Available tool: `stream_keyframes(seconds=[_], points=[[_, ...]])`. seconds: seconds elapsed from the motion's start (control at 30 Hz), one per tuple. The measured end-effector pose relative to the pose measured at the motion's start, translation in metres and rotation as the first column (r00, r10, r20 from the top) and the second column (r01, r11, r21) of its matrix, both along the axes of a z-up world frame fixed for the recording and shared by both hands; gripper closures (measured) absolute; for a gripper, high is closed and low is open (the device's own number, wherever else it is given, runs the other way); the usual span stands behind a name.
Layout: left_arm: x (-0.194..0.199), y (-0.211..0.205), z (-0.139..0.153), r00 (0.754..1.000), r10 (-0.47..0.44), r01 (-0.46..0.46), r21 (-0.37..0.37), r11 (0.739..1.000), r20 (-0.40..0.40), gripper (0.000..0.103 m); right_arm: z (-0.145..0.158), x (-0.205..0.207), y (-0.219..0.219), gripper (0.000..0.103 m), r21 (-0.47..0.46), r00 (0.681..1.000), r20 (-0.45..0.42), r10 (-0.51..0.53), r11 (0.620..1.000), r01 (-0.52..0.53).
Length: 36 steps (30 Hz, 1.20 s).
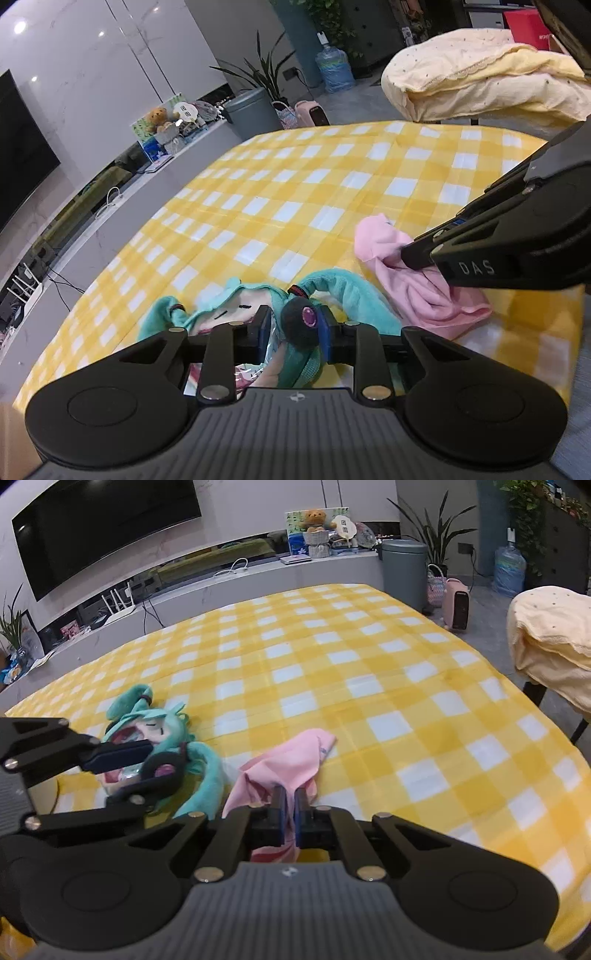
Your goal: Organize soft objects
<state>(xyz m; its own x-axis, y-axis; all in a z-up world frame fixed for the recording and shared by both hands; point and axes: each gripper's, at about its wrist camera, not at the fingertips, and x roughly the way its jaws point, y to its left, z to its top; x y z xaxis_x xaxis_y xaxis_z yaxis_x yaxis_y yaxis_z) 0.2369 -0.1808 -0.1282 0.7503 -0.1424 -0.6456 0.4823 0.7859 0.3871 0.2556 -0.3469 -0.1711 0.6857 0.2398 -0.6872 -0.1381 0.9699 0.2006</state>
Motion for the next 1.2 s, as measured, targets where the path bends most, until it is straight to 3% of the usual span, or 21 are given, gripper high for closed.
stream_keyframes(seconds=[0.1, 0.23, 0.27, 0.4, 0.6, 0.63, 0.67, 0.73, 0.77, 0.83, 0.87, 0.97, 1.0, 1.07, 1.2], points=[[-0.017, 0.008, 0.01, 1.0, 0.005, -0.006, -0.049, 0.999, -0.02, 0.075, 0.008, -0.015, 0.0, 0.102, 0.026, 1.0, 0.004, 0.004, 1.0, -0.004], [-0.051, 0.017, 0.019, 0.999, -0.031, 0.029, -0.054, 0.998, -0.029, 0.077, 0.015, -0.044, 0.004, 0.102, 0.051, 1.0, 0.001, 0.031, 0.998, -0.031], [-0.06, 0.02, 0.02, 0.998, -0.046, 0.044, -0.049, 0.998, -0.036, 0.083, 0.015, -0.05, 0.005, 0.102, 0.059, 0.999, -0.005, 0.038, 0.998, -0.038], [-0.092, 0.031, 0.021, 0.994, -0.085, 0.084, -0.019, 0.996, -0.069, 0.084, 0.015, -0.072, 0.01, 0.102, 0.094, 0.997, -0.037, 0.063, 0.994, -0.06], [-0.108, 0.046, 0.018, 0.992, -0.06, 0.053, -0.066, 0.996, -0.108, 0.08, 0.008, -0.083, 0.022, 0.101, 0.07, 0.995, -0.065, 0.074, 0.995, -0.07], [-0.108, 0.049, 0.019, 0.992, -0.05, 0.04, -0.087, 0.995, -0.117, 0.073, 0.008, -0.083, 0.024, 0.101, 0.056, 0.995, -0.063, 0.074, 0.996, -0.071], [-0.108, 0.052, 0.02, 0.992, -0.037, 0.024, -0.107, 0.994, -0.123, 0.057, 0.008, -0.083, 0.026, 0.1, 0.042, 0.995, -0.062, 0.072, 0.997, -0.07], [-0.107, 0.059, 0.025, 0.991, 0.01, -0.03, -0.152, 0.988, -0.131, 0.033, 0.01, -0.083, 0.026, 0.095, 0.035, 0.996, -0.059, 0.068, 0.997, -0.066], [-0.104, 0.065, 0.028, 0.989, 0.055, -0.079, -0.182, 0.98, -0.134, 0.028, 0.011, -0.083, 0.025, 0.094, 0.038, 0.996, -0.058, 0.065, 0.997, -0.063], [-0.096, 0.078, 0.033, 0.973, 0.148, -0.192, -0.262, 0.946, -0.179, 0.024, 0.014, -0.083, 0.022, 0.092, 0.04, 0.997, -0.051, 0.055, 0.998, -0.053], [-0.09, 0.086, 0.035, 0.955, 0.194, -0.258, -0.311, 0.915, -0.222, 0.019, 0.015, -0.083, 0.022, 0.087, 0.033, 0.998, -0.046, 0.051, 0.998, -0.049], [-0.072, 0.105, 0.033, 0.884, 0.308, -0.442, -0.414, 0.796, -0.35, 0.017, 0.014, -0.079, 0.027, 0.077, -0.017, 0.997, -0.033, 0.063, 0.998, -0.064], [-0.067, 0.108, 0.032, 0.863, 0.337, -0.483, -0.415, 0.771, -0.377, 0.017, 0.014, -0.078, 0.03, 0.064, -0.037, 0.997, -0.03, 0.069, 0.997, -0.07], [-0.056, 0.109, 0.029, 0.824, 0.392, -0.547, -0.393, 0.739, -0.41, 0.017, 0.013, -0.077, 0.034, 0.053, -0.058, 0.997, -0.022, 0.079, 0.995, -0.08], [-0.044, 0.109, 0.02, 0.78, 0.42, -0.61, -0.413, 0.676, -0.465, 0.011, 0.01, -0.073, 0.042, 0.041, -0.071, 0.995, -0.026, 0.099, 0.992, -0.101]])
